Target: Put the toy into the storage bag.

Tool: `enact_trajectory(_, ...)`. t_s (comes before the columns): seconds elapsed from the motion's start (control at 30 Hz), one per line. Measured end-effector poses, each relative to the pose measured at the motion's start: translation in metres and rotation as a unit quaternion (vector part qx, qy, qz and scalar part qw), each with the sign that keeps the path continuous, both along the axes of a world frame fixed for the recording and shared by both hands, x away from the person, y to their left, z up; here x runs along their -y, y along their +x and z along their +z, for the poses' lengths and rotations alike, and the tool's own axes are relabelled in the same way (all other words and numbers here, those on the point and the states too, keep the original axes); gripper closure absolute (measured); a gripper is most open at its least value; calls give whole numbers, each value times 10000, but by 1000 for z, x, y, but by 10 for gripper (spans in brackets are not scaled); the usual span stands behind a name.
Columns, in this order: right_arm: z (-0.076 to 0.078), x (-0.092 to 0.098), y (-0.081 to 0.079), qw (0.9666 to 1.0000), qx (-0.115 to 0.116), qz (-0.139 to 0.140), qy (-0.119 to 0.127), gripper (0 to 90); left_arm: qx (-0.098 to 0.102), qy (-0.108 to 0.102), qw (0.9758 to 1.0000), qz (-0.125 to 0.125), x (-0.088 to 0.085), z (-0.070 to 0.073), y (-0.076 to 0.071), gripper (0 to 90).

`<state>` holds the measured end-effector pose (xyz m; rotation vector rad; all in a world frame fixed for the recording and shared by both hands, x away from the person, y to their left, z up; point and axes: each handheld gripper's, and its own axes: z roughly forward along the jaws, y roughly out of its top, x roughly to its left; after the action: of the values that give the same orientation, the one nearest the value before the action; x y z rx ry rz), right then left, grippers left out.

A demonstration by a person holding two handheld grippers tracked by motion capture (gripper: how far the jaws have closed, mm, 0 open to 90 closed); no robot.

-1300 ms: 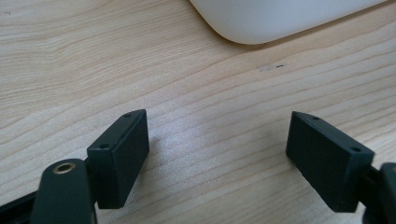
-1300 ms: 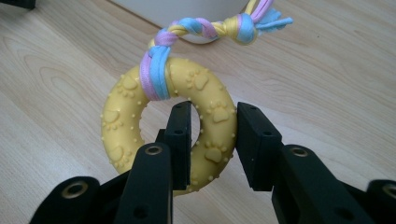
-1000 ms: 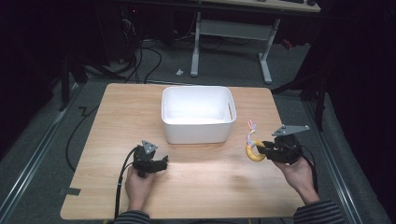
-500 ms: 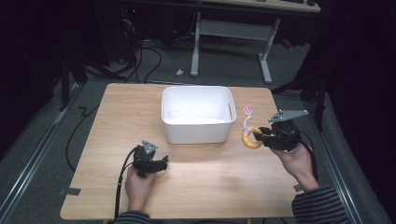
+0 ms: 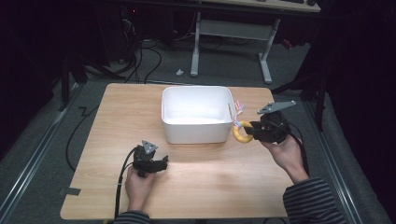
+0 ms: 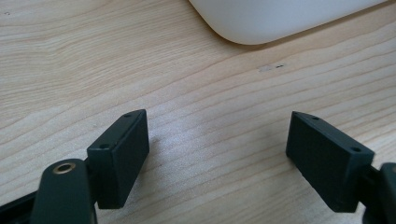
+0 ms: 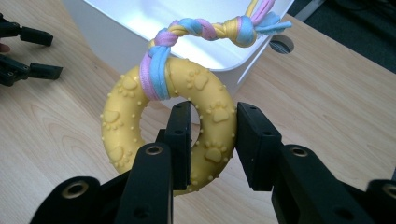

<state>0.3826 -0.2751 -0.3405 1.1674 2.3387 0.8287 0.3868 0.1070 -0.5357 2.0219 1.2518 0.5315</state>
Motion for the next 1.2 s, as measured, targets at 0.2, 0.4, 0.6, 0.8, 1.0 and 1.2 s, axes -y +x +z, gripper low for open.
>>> enact_trajectory(0.2, 7, -13, 12, 10000, -29, -54, -64, 679, 12, 2, 10000, 8, 0, 0, 0, 218)
enact_trajectory(0.4, 18, -38, 27, 9999, 41, 119, -77, 679, 13, 7, 10000, 26, 1, 0, 0, 219)
enact_trajectory(0.6, 19, -54, 43, 9995, 39, 278, -119, 679, 14, 3, 10000, 32, 1, 0, 1, 221)
enact_trajectory(0.8, 18, -62, 56, 9996, -34, 269, -96, 679, 13, 6, 10000, 33, 1, 0, 1, 220)
enact_trajectory(1.0, 18, -65, 72, 9998, -84, 167, -34, 679, 15, 7, 10000, 36, 1, 0, 1, 220)
enact_trajectory(1.2, 19, -70, 83, 9998, -116, 145, -86, 679, 15, 9, 10000, 34, 1, 0, 1, 220)
